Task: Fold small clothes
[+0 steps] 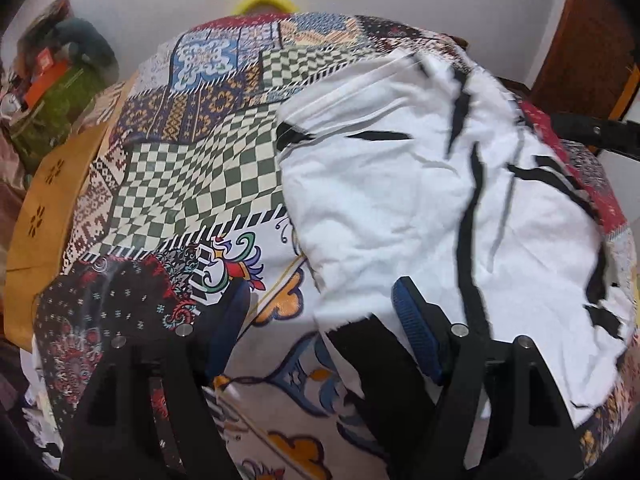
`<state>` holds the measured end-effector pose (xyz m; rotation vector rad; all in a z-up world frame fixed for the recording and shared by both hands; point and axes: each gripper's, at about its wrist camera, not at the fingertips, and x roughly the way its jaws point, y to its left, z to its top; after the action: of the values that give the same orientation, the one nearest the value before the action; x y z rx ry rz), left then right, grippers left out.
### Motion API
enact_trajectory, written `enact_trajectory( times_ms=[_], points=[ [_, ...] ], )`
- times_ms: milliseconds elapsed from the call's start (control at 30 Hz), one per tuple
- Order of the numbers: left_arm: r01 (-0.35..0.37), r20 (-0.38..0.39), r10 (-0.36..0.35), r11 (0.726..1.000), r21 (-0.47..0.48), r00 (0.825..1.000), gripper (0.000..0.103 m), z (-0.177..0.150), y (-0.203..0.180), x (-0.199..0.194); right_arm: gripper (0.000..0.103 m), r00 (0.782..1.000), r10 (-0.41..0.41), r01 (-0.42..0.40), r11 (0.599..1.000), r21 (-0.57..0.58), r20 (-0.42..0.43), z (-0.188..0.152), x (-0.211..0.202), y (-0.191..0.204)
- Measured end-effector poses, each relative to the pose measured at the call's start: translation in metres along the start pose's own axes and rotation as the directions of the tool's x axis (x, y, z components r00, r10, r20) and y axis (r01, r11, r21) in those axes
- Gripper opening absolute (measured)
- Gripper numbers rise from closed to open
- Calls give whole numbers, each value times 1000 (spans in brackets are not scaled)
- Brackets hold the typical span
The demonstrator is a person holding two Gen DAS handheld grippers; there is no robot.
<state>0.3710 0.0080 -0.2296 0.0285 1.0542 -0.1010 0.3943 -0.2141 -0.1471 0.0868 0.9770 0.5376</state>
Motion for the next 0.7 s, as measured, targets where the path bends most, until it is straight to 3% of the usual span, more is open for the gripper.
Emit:
enact_trajectory(
  times_ms=[100, 200, 333, 367, 433, 700],
  points=[
    [49, 9, -49, 999, -9, 999, 75, -3, -3, -14, 39, 999, 32, -32, 999, -16, -13, -17, -14, 8],
    [88, 5, -88, 996, 7, 996, 75, -10, -12, -24, 40, 998, 37, -39, 998, -46, -45, -42, -12, 19],
    [41, -17, -40, 997, 68, 999, 76, -21, -26, -21, 39, 997, 21, -27, 997, -68, -78, -70, 2, 26],
    [26, -20, -24, 996, 80, 999, 76, -25, -28, -20, 36, 996, 16, -22, 998, -66, -90, -75, 6, 27],
    [11, -16, -9, 996, 90, 1000, 78, -31, -29, -21, 12, 995, 15, -22, 998, -59, -101, -82, 12, 25],
    [-25, -17, 27, 988, 150, 999, 78, -57, -28, -30, 6, 998, -16, 15, 1000, -23, -63, -95, 0, 13]
  ],
)
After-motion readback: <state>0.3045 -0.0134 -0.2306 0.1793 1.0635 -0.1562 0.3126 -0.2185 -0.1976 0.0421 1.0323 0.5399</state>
